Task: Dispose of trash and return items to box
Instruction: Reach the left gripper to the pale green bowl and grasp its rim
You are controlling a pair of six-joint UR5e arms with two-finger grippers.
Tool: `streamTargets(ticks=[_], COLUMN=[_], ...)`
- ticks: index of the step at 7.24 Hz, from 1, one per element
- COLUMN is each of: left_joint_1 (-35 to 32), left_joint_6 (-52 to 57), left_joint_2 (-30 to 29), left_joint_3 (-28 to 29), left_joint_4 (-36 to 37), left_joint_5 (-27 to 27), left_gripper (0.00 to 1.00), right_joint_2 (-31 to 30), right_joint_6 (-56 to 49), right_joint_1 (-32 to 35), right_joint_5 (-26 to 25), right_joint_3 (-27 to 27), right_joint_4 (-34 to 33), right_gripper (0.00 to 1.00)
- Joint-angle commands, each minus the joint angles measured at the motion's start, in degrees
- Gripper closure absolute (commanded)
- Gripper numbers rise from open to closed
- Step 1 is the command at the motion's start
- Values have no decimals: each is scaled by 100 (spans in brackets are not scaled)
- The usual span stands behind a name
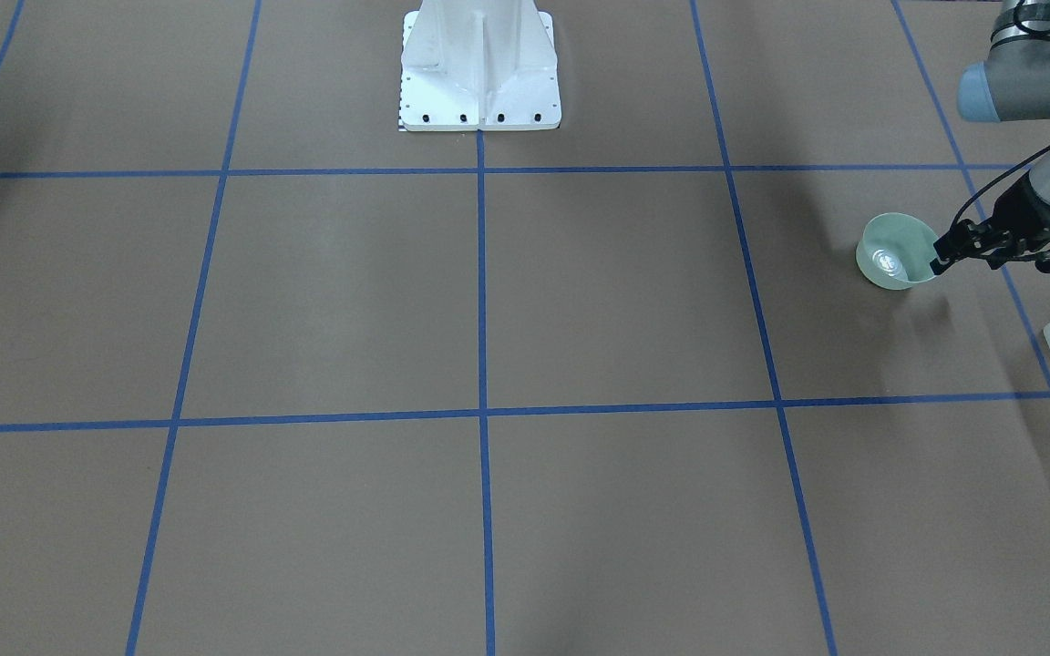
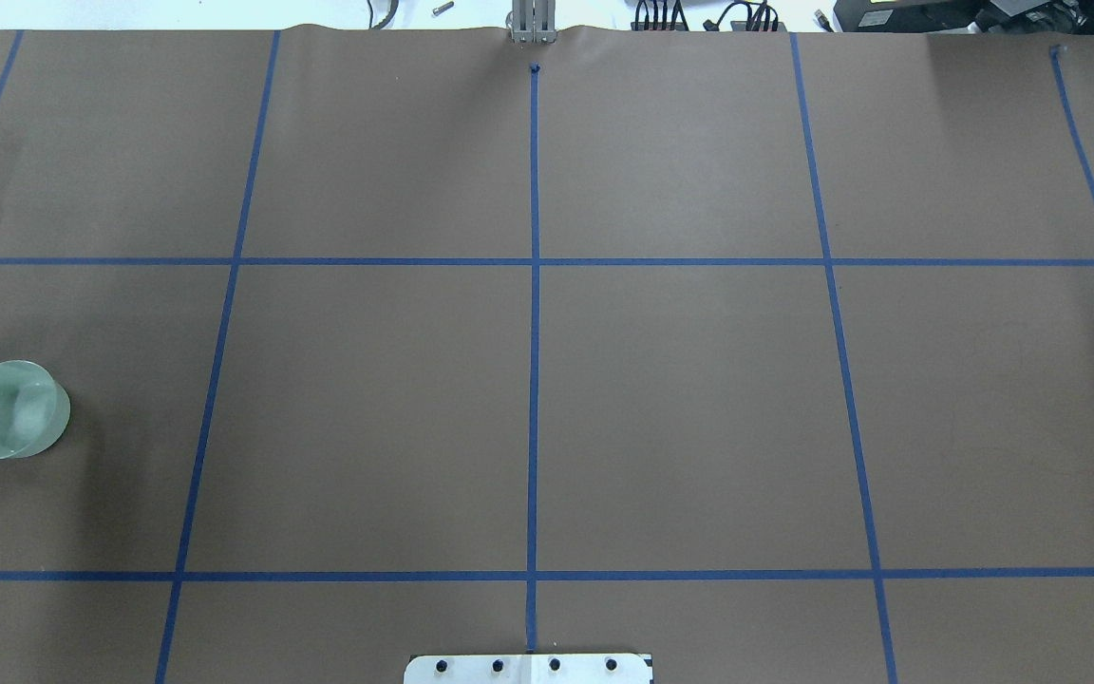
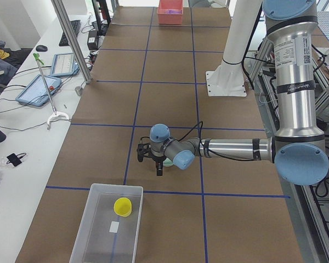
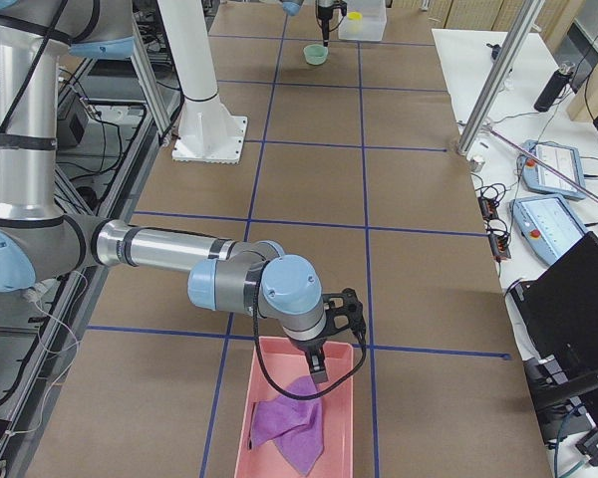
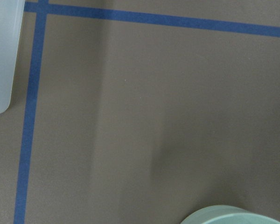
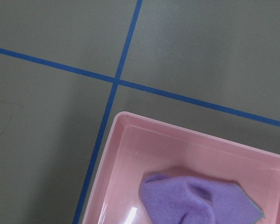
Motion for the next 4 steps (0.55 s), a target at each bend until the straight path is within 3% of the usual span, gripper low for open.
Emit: streamTargets(ticks=[1,2,3,4], left_joint_1=[121,366,386,394], left_joint_6=[-6,11,3,11], left_joint_2=[63,98,125,125], left_joint_3=[45,54,54,71], left_joint_4=[-337,-443,-470,-497], left_joint_5=[-152,-135,-144,-144], left_gripper=[3,4,44,99], right_joint_2=[-2,-2,15,50], right_joint_6=[62,71,288,682], right_joint_1=[-61,-105,-210,-333], right_joint_5=[79,123,298,386], right_joint_3=[13,13,31,66], right_joint_4=[-2,-2,15,181], right_gripper=[0,0,0,0])
